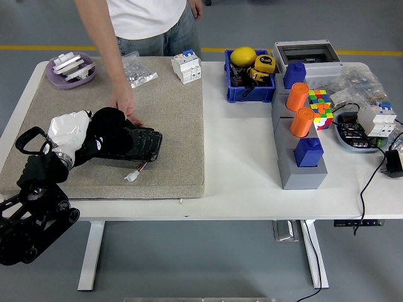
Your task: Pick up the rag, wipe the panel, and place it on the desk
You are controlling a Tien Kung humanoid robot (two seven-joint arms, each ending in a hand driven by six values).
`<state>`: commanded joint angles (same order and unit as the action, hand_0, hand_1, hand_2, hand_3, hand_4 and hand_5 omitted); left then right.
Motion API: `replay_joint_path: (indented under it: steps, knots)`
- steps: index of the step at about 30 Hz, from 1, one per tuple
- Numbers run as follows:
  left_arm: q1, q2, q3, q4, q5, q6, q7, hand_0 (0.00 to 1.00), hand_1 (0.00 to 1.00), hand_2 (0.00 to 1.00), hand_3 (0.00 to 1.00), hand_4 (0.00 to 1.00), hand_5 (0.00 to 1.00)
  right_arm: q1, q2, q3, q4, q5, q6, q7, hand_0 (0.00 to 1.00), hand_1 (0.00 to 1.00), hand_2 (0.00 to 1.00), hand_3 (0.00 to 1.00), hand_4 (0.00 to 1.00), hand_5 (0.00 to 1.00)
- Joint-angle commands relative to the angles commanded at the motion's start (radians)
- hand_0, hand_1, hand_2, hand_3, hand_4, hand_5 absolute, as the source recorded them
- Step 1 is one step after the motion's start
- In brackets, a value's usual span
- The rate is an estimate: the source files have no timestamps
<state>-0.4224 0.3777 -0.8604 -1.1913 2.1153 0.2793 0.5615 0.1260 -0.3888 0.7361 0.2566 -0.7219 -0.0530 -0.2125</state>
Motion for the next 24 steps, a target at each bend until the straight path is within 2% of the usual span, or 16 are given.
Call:
replay_joint_path:
  steps: [7, 13, 24]
  knots:
    - [0.008, 0.013, -0.074, 0.048, 0.011, 0.001, 0.002, 0.259, 0.374, 0.525, 0.523, 0.475, 0.002, -0.001, -0.001, -0.001, 0.000, 0.002, 0.001, -0.001, 0.768, 0.596, 0.612, 0.568, 0.998, 0.507]
    - [0.016, 0.009, -0.138, 0.078, 0.016, -0.003, 0.007, 0.259, 0.374, 0.525, 0.525, 0.475, 0.002, -0.003, 0.000, -0.007, 0.002, 0.003, 0.002, -0.001, 0.767, 0.596, 0.612, 0.568, 0.998, 0.506]
    - [0.017, 0.007, -0.129, 0.077, 0.012, 0.003, 0.004, 0.260, 0.372, 0.523, 0.523, 0.479, 0.002, -0.003, -0.001, -0.003, 0.003, 0.000, 0.001, 0.000, 0.768, 0.596, 0.612, 0.568, 0.998, 0.507]
